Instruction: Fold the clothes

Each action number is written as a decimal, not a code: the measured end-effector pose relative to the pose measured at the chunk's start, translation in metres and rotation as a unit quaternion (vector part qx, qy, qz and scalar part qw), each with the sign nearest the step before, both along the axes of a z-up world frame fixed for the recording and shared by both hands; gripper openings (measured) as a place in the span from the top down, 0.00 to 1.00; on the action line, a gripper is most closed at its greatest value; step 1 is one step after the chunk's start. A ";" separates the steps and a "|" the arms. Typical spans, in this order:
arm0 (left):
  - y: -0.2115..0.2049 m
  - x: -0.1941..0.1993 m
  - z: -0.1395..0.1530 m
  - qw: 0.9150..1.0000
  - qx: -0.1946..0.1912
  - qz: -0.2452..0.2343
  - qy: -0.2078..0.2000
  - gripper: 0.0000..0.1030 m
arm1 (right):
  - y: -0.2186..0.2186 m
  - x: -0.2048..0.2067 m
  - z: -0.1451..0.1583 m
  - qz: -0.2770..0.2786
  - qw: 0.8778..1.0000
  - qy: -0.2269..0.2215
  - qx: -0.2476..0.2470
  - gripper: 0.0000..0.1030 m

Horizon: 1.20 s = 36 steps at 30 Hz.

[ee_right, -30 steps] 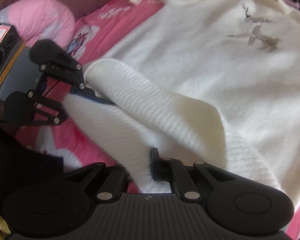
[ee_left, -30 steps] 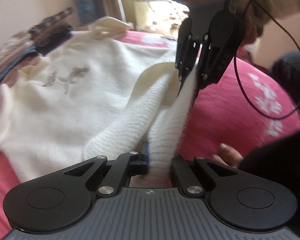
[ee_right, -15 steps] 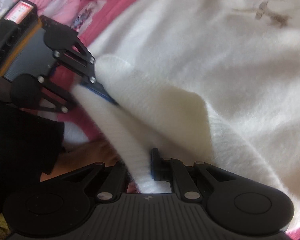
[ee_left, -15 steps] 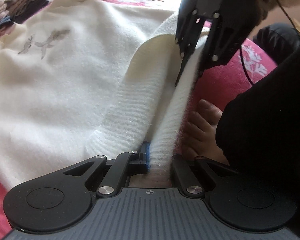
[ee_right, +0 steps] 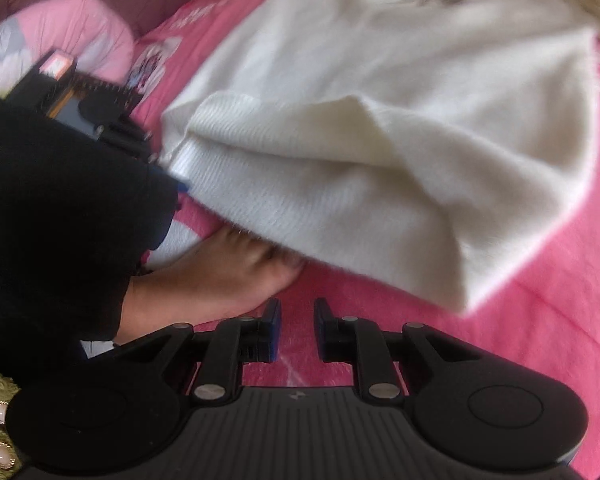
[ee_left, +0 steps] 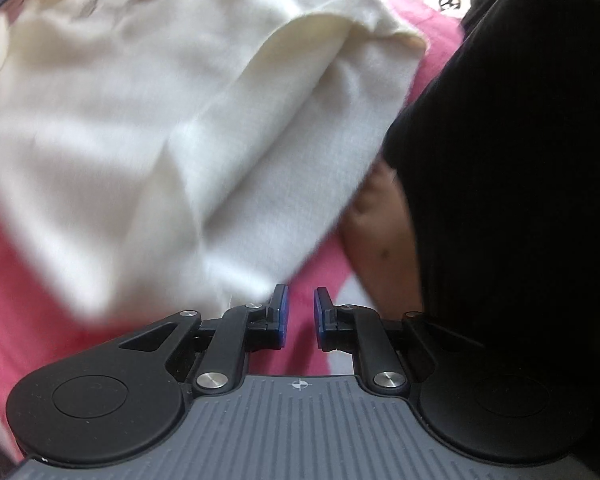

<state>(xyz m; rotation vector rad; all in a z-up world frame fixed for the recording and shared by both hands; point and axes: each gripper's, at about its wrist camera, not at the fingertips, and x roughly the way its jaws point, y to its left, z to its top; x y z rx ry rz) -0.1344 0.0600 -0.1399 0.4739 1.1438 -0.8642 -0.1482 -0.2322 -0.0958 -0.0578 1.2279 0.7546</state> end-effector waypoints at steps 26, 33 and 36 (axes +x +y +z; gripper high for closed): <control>-0.011 0.024 0.026 0.972 0.012 0.147 -0.180 0.54 | 0.056 0.066 0.019 0.014 0.974 -0.214 -0.070 0.48; -0.017 0.034 0.022 0.969 0.009 0.163 -0.188 0.59 | 0.071 0.097 -0.009 -0.005 0.984 -0.158 -0.076 0.60; -0.011 0.032 0.021 0.969 0.001 0.164 -0.183 0.72 | 0.069 0.095 -0.007 -0.014 0.983 -0.163 -0.081 0.88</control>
